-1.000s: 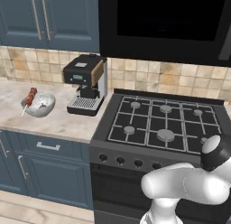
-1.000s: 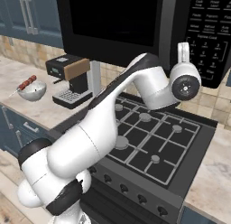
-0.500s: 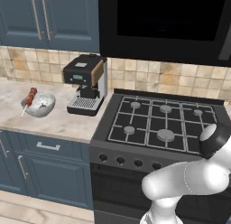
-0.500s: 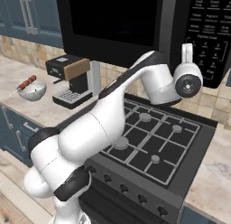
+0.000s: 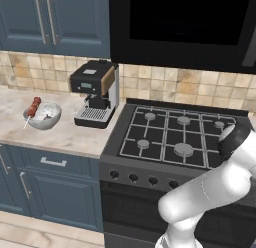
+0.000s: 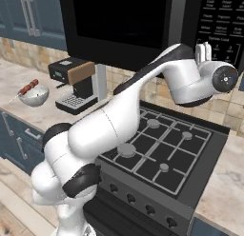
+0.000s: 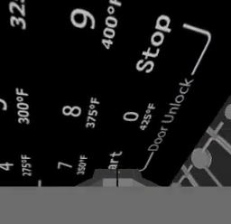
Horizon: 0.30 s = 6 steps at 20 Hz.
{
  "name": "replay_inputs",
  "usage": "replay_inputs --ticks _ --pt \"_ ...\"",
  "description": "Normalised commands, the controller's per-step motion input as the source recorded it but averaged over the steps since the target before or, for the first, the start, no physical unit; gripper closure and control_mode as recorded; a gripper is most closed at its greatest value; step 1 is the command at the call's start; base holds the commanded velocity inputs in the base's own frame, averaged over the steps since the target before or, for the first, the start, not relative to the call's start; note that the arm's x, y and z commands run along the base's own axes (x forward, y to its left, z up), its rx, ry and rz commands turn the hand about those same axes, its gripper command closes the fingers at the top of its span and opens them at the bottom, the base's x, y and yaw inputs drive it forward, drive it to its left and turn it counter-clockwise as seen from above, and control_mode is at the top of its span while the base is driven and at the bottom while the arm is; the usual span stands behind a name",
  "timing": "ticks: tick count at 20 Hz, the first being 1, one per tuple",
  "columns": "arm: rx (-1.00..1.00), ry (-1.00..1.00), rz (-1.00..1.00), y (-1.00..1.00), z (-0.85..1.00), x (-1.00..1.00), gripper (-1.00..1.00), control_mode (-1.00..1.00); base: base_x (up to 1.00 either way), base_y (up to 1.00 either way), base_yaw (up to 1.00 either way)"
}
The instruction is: Place the bowl containing the shrimp and mushroom in the microwave. Close the microwave door and press the start button to microwave the meal.
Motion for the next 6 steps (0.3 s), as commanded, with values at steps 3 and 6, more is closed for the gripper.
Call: replay_inputs --ticks 3,6 --pt "0.01 -0.28 -0.01 -0.01 -0.78 0.17 1.00 -1.00 0.00 0.00 0.00" --pt "0.00 -0.53 -0.08 0.17 -1.00 0.01 1.00 -1.00 0.00 0.00 0.00"
